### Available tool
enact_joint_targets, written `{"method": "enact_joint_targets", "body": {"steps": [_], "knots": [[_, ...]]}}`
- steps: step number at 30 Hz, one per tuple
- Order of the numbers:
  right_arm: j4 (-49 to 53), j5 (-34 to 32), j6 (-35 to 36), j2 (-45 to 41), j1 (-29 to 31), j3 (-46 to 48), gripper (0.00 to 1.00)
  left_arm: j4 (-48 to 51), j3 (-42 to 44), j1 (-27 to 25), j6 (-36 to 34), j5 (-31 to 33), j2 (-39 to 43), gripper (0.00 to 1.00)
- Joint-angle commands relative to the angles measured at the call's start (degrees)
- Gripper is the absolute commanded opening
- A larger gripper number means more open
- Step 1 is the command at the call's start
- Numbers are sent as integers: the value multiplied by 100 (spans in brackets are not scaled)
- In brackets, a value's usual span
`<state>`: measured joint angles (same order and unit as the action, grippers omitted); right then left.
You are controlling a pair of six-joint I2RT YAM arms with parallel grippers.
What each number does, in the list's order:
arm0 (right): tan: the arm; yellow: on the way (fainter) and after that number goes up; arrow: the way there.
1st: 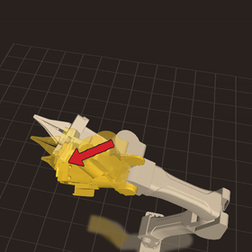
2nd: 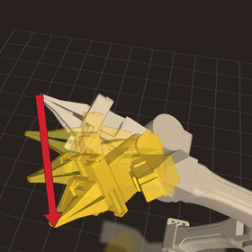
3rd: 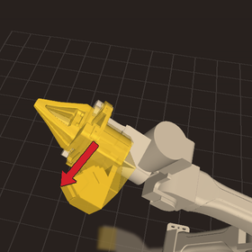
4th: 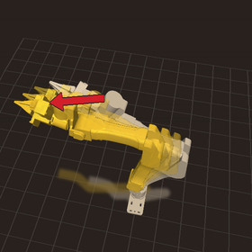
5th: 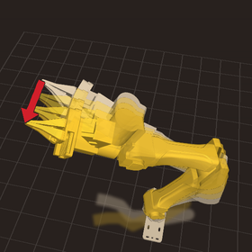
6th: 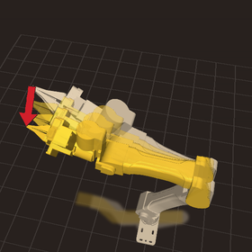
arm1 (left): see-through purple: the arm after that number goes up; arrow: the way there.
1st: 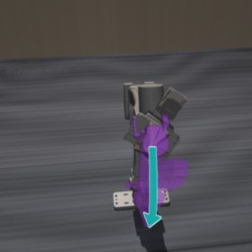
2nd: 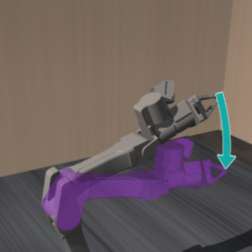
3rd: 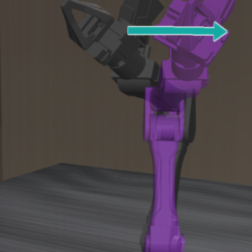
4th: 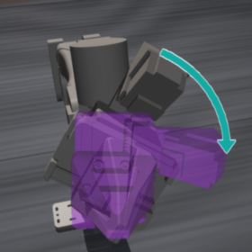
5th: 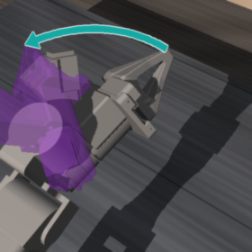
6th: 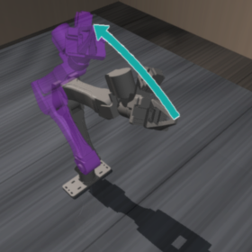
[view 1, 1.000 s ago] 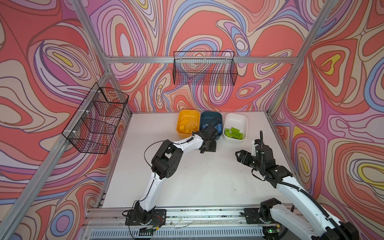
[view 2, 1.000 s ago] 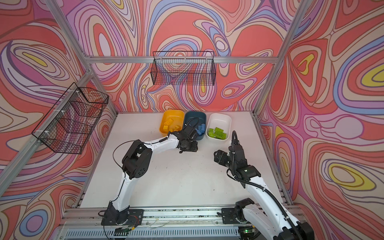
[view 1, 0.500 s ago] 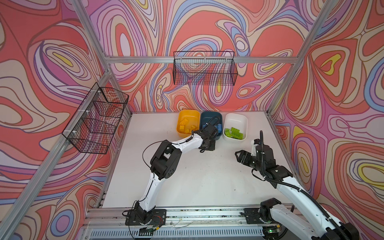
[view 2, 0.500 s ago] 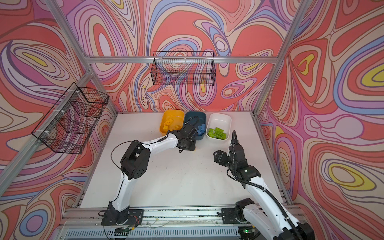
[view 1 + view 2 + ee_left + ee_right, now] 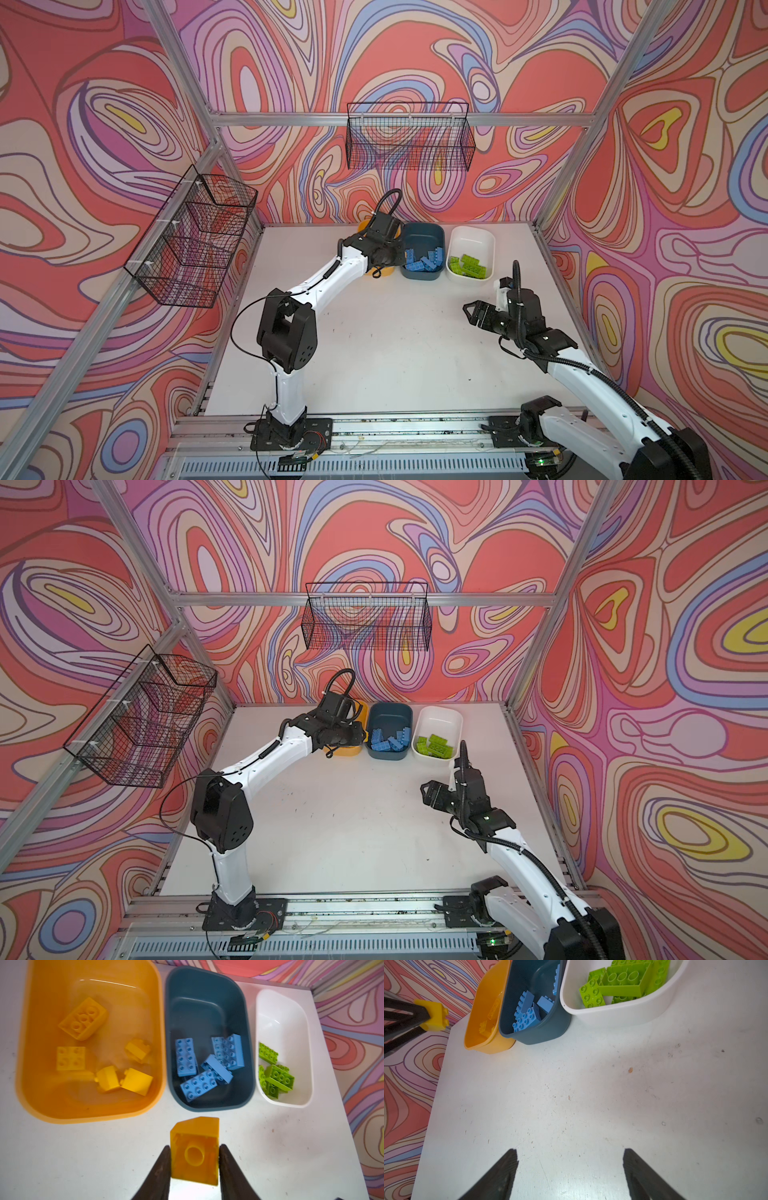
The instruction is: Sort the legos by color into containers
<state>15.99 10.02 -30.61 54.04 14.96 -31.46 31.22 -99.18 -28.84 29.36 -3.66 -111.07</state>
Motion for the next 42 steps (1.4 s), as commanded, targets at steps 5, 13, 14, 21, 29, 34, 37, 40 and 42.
{"method": "enact_joint_targets", "body": {"steps": [5, 13, 14, 21, 29, 34, 37, 40, 42], "knots": [[-395, 261, 248, -479, -2, 418, 87, 652, -1086, 514, -226, -158, -947, 38], [-185, 205, 379, -635, -3, 367, 88, 1004, -1826, 578, -396, 185, -1395, 42], [-162, 150, 389, -656, -4, 352, 89, 1007, -1810, 586, -405, 233, -1319, 44], [-677, -925, 400, -773, -9, 195, 94, 344, -620, 594, -610, 597, 93, 68], [-2397, -2459, 862, -68, -4, 414, 98, -471, 2025, 681, -1045, 1781, 2510, 89], [-4156, -3534, 1557, 514, -7, 1041, 98, -789, 3667, 940, -966, 2636, 3752, 100], [-5065, -4024, 2133, 1125, -10, 1186, 98, -833, 4285, 1154, -837, 2994, 3956, 100], [-5732, -4426, 2627, 1905, -6, 1121, 98, -1537, 4911, 1222, -1111, 3442, 3812, 100], [-6178, -4502, 2805, 2367, -9, 1086, 98, -2210, 5280, 1365, -1341, 3414, 3660, 100]]}}
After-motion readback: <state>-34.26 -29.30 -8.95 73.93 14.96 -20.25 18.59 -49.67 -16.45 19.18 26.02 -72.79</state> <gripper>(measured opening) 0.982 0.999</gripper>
